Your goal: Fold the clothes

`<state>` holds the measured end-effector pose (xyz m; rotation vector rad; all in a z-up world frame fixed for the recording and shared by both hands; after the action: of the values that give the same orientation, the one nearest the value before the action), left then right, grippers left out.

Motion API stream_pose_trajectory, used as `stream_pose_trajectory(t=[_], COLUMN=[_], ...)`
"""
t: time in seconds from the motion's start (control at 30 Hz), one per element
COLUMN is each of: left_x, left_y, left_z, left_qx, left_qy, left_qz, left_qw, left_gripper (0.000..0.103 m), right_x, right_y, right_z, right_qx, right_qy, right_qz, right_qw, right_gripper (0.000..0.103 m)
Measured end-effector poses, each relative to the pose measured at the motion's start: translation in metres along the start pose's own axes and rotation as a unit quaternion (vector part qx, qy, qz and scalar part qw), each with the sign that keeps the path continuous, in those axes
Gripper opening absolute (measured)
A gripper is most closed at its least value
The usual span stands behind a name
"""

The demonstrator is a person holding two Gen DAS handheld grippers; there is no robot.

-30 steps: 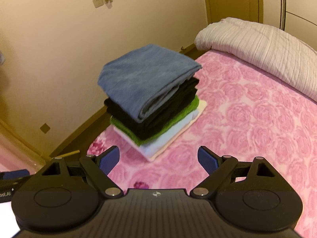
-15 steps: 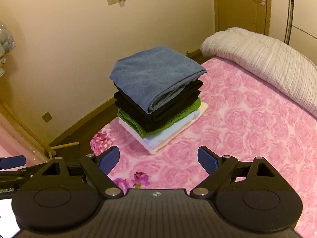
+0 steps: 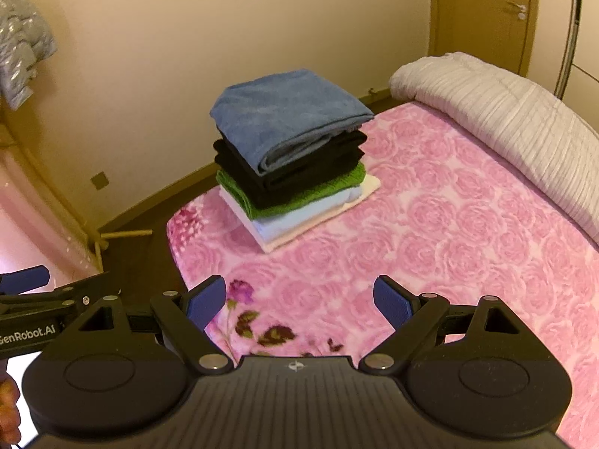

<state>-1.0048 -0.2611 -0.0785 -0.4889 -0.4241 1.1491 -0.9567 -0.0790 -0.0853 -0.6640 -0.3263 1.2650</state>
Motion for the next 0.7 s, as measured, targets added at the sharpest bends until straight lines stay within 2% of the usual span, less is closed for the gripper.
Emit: stream_pose_trajectory(t=[0.37, 0.7], left_x=[0.027, 0.037], left_y=[-0.037, -0.049], left_z=[-0.041, -0.049], left_qx=[-0.017, -0.009], left_qy=[-0.032, -0.042], left_qz=[0.039, 0.074], left_qw=[0.9986, 0.9963], left_gripper=[0.102, 0.102], right_x=[0.032, 0.043], right_y=[-0.026, -0.038], right_z=[-0.018, -0.022], right_qx=[-0.006, -0.002], right_qy=[-0.017, -0.034], right_qz=[0.04, 0.066], right_qw=[0.999, 0.997], right_gripper=[0.089, 0.089])
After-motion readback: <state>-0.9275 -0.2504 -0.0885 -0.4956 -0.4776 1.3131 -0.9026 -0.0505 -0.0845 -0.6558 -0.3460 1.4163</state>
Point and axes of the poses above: each gripper's, at about its wrist camera, not at the fingertips, and y roughly the way its jaws point, x to its right, z to its top, the point moved 10 cm from there along y, roughly the way its jaws point, and after that the axes turned 12 degrees about x, right-handed, at the moved point
